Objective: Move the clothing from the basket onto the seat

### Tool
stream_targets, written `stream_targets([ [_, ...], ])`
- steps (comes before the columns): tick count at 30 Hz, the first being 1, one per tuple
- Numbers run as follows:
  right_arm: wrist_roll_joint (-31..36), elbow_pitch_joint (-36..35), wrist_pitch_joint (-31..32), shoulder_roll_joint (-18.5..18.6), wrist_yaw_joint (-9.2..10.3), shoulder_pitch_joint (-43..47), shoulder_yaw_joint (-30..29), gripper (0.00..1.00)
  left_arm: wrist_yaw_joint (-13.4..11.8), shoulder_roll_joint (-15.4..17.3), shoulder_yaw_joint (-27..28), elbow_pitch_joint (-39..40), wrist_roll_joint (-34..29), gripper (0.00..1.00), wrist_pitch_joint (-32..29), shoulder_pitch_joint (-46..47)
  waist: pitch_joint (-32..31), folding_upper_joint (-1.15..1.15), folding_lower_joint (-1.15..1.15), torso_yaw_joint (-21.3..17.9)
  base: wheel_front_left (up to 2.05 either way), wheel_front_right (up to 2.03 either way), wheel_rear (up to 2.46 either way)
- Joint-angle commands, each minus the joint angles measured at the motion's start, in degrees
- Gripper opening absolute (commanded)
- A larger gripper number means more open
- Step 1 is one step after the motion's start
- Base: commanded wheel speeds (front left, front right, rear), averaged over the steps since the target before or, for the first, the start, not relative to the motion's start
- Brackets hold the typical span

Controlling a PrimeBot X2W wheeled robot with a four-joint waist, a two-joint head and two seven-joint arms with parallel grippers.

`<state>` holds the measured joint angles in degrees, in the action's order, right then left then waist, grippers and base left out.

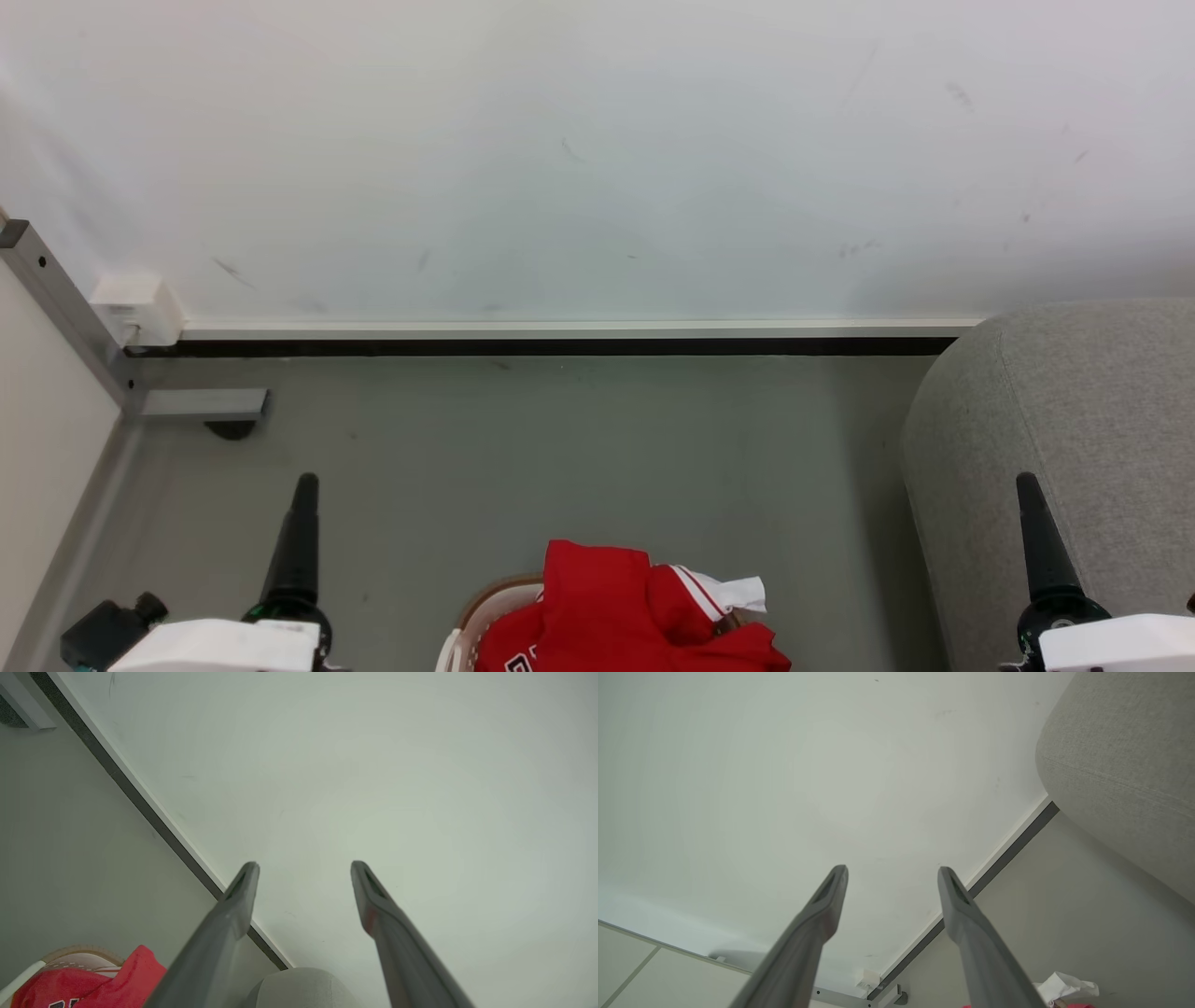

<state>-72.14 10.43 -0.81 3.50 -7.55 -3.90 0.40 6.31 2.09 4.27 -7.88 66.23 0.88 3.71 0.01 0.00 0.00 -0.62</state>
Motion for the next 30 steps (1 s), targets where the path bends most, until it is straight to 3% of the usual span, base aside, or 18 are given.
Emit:
stream_targets([
  [1, 3.6, -1.6, -0.7, 0.5, 0.03, -1.7, 0.3, 1.0, -0.6, 0.5, -0.6, 1.8, -4.2, 1.0, 0.7, 0.4, 0.0, 0.0, 0.0, 0.0, 0.0, 0.0, 0.0],
  [10, 17.2, -0.9, -2.6, 2.0, 0.03, -1.0, 2.8, 1.0, -4.0, 0.6, -3.5, -0.3, -16.9, 1.0, 2.6, -0.2, -0.5, 0.0, 0.0, -0.1, 0.0, 0.0, 0.0],
  [30, 30.4, 1.5, -6.3, 3.0, 0.06, -0.9, 6.5, 1.0, -8.0, 2.5, -6.2, -0.4, -32.2, 1.0, 6.2, 0.0, -0.8, 0.0, 0.0, -1.3, 0.0, 0.0, 0.0],
])
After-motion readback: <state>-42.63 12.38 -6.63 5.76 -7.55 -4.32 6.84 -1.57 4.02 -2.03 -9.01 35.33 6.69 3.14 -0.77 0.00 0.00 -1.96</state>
